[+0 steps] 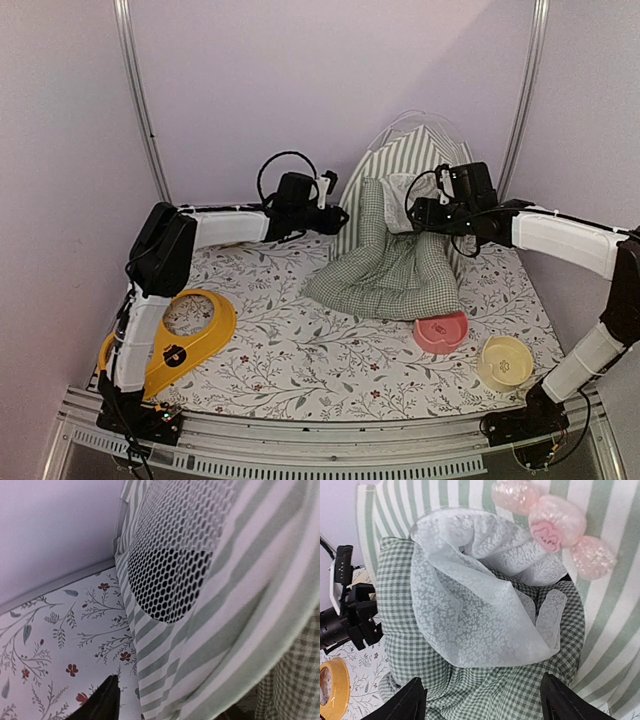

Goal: Set up the pet tent
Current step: Pick up the tent from the center of the board, then place the cushion in the tent.

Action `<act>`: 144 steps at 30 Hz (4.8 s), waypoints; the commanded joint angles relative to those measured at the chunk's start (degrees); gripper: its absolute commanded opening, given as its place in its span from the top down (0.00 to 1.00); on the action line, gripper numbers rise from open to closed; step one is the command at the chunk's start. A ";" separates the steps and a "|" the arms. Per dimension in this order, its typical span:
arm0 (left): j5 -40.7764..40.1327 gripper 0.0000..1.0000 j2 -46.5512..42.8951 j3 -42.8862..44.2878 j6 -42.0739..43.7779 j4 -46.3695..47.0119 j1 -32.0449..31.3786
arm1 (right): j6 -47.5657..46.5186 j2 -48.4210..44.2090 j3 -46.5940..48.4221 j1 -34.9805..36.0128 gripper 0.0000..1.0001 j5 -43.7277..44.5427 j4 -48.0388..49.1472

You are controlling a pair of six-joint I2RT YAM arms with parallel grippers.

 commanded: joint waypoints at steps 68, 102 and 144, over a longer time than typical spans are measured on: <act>27.10 1.00 -33.81 -40.26 2.79 8.34 -0.77 | -18.32 5.46 -8.35 -0.79 0.06 -6.37 -0.53; 51.97 1.00 -34.02 -48.14 -3.66 26.93 0.44 | 8.12 12.59 3.43 5.75 0.50 -5.74 14.47; 62.56 1.00 -30.00 -46.28 7.66 19.35 -4.30 | -5.51 2.23 -0.49 14.46 1.00 -8.83 20.30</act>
